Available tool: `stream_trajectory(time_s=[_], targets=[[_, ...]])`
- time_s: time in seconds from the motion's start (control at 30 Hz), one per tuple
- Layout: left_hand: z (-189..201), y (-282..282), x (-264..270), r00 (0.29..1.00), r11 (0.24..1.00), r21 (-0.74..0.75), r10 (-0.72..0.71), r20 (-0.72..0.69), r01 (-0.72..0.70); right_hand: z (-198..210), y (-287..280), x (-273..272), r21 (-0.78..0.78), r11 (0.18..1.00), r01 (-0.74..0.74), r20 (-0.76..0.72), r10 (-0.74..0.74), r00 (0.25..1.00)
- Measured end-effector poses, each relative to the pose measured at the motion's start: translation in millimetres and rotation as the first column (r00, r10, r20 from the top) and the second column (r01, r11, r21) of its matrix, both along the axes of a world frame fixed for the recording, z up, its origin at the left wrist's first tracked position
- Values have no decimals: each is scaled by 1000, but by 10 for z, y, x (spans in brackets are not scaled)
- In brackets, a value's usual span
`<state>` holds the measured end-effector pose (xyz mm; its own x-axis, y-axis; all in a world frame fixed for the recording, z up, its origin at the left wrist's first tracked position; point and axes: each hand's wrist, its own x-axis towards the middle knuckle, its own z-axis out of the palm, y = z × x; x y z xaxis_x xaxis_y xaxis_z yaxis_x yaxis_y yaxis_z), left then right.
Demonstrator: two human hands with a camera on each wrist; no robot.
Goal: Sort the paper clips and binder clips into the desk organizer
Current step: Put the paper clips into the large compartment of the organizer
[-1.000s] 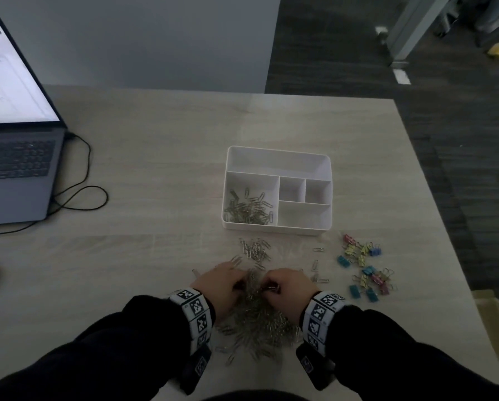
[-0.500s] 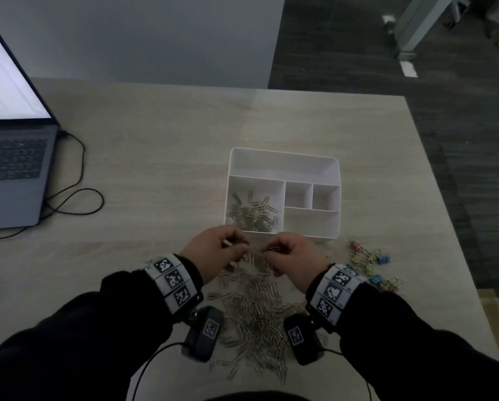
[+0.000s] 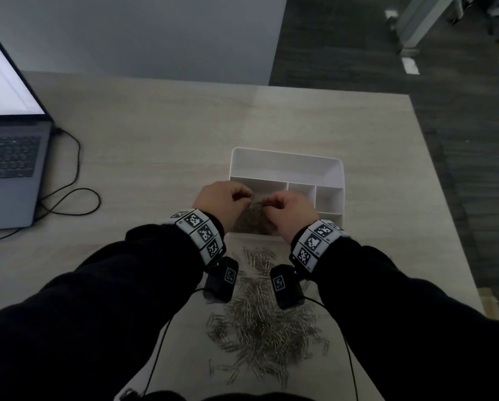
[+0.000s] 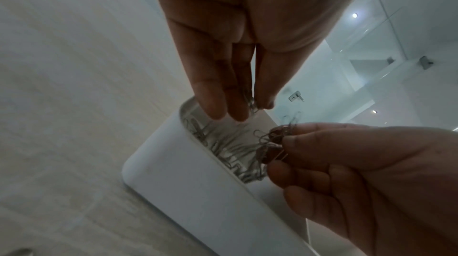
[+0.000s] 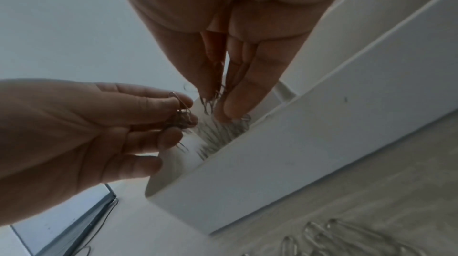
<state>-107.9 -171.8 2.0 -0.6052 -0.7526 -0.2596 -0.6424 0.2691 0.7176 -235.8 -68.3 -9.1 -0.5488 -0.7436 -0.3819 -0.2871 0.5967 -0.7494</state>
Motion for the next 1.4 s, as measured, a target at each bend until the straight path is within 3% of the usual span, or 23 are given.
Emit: stream_trajectory(time_s=[0.17,0.4,0.53,0.67,0.77,0.87,0.93,1.0,1.2,1.3,1.4], targets=[[21,22,68,1000,1000,-4,-24,13,24,57,101,7,-17,999,-32,10,32,999],[2,213,548,988,987,96,139,-62,-132,96,643,102,26,974,-226,-114,227,967],[-182,425,861,985,1000,-16,16,171,-13,-87,881,203,205,845,-494,-234,532,814],[-394,705,933,856,977,-31,-168,488,209,-372,951,308,360,700,-617,-190,702,686],[-424,990,884,835,961,-55,-207,509,271,-408,1005,439,410,605,-682,-211,791,575],[-475,1265,880,809,907,-112,-300,506,407,-420,1144,563,386,539,-749,-174,840,514],[-525,1364,925,786,880,-88,-367,497,466,-425,1287,599,317,541,-779,-154,840,520],[-529,1401,983,796,881,-76,-381,470,467,-394,1437,559,260,598,-758,-186,802,568],[-573,1336,1223,860,954,-108,-201,470,281,-289,1700,48,404,819,-407,-313,542,780],[-603,1318,1288,847,962,-111,-160,507,249,-277,1707,-115,499,816,-292,-332,492,805],[-580,1412,1259,857,949,-147,-178,483,280,-269,1721,-36,520,787,-334,-303,535,789]])
